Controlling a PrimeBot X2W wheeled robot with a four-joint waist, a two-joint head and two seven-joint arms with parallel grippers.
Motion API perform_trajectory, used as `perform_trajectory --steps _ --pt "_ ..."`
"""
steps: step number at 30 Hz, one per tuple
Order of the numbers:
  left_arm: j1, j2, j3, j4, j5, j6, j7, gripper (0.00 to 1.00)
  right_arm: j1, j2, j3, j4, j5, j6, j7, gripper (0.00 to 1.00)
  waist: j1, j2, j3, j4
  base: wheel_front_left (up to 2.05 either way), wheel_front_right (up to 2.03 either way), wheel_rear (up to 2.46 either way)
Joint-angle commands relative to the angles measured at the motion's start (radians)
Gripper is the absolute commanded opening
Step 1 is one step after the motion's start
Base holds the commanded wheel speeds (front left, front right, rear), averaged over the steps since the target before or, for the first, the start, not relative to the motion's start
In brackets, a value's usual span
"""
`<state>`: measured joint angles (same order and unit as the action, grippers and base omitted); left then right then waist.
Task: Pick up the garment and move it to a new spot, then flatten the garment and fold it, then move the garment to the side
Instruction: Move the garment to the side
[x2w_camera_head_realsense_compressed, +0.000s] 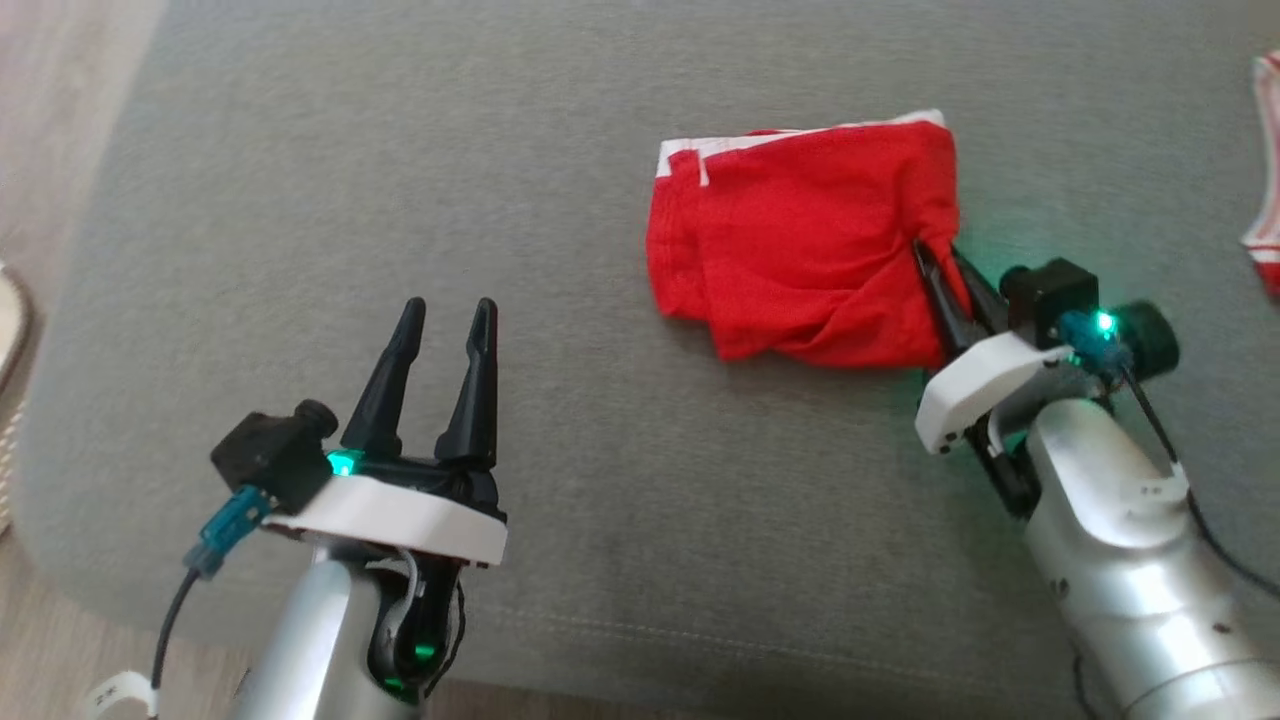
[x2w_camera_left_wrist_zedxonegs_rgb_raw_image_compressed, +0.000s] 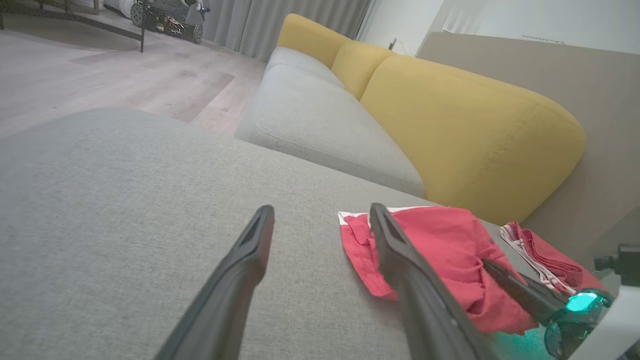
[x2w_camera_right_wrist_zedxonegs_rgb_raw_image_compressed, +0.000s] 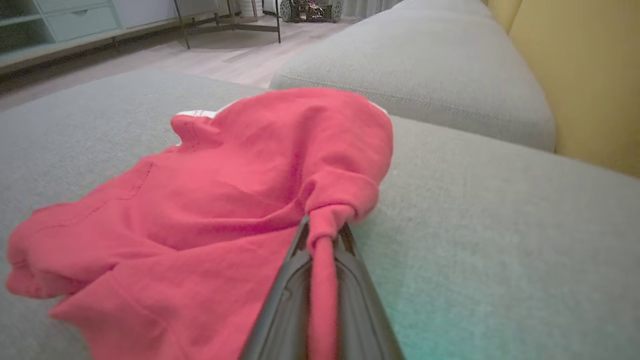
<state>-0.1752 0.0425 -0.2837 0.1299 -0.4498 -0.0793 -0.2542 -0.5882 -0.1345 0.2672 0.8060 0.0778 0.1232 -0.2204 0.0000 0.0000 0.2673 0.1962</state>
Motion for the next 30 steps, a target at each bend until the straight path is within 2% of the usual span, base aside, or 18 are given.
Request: perform_trajectory --steps 1,7,16,24,30 --pt "-0.034 0.008 0.024 -0.036 0.01 -0.003 -0.008 1.0 -0.04 -0.009 0.029 -0.037 -0.018 0.008 -0.014 0.0 0.0 0.0 -0.005 -0.036 0.0 0.0 0.0" --pt "-0.065 0.008 0.006 -0.044 0.035 -0.016 -0.008 1.0 -0.114 -0.097 0.113 -0.086 -0.028 0.008 0.008 0.0 0.0 0.0 0.021 -0.141 0.0 0.0 0.0" --pt "-0.181 0.008 -0.033 -0.045 0.08 -0.038 -0.008 1.0 -0.28 -0.303 0.194 -0.15 0.071 0.008 0.077 0.0 0.0 0.0 0.161 -0.267 0.0 0.0 0.0" --pt "-0.26 0.008 -0.043 -0.044 0.106 -0.048 -0.008 1.0 -0.374 -0.414 0.184 -0.147 0.113 0.008 0.125 0.0 0.0 0.0 0.256 -0.324 0.0 0.0 0.0" --pt "-0.275 0.008 -0.039 -0.044 0.115 -0.05 -0.008 1.0 -0.404 -0.434 0.096 -0.113 0.098 0.008 0.173 0.0 0.0 0.0 0.284 -0.334 0.0 0.0 0.0"
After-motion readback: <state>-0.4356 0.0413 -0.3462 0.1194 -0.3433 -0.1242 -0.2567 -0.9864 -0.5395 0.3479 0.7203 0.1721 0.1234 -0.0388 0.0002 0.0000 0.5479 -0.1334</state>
